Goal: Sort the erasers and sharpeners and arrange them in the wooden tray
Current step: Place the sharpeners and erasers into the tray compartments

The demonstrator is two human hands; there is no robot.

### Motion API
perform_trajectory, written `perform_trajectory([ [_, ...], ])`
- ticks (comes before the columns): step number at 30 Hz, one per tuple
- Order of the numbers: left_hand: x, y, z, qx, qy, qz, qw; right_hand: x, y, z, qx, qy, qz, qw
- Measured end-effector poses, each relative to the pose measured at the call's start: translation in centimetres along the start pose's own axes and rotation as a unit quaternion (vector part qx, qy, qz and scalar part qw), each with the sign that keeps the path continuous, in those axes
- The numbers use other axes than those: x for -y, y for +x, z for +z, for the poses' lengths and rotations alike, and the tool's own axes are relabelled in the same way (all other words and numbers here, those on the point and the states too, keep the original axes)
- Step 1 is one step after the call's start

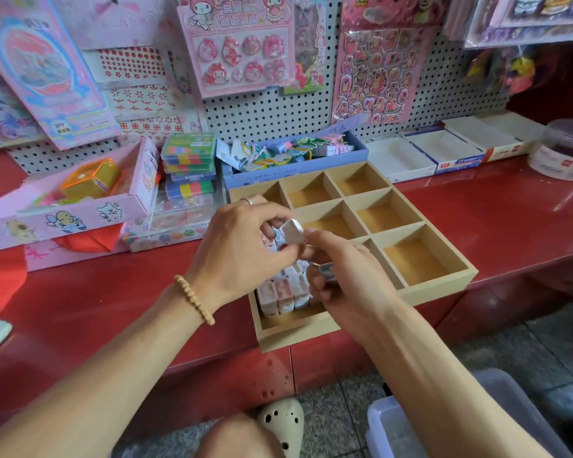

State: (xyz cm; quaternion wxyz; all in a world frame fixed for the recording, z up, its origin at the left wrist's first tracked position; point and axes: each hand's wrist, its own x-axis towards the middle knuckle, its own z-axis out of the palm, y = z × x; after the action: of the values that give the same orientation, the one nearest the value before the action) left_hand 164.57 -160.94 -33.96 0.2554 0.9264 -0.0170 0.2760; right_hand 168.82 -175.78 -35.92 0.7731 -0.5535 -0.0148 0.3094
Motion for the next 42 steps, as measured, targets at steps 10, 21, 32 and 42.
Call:
perform_trajectory([
  [10, 6.2, 1.8, -2.2, 0.143, 0.061, -0.106, 0.982, 2.9, 4.2, -0.9, -0.076, -0.014, 0.002, 0.997],
  [21, 7.9, 1.8, -0.4, 0.201, 0.11, -0.077, 0.97, 3.3, 4.8, -2.0, -0.06, -0.104, -0.023, 0.992],
  [32, 8.0, 1.6, -0.1, 0.179, 0.115, -0.075, 0.974, 3.5, 4.5, -2.2, -0.068, -0.081, -0.019, 0.994],
  [42, 8.2, 0.6, 0.0, 0.14, 0.084, -0.071, 0.984, 3.2, 5.0, -2.3, -0.066, -0.094, -0.02, 0.993],
])
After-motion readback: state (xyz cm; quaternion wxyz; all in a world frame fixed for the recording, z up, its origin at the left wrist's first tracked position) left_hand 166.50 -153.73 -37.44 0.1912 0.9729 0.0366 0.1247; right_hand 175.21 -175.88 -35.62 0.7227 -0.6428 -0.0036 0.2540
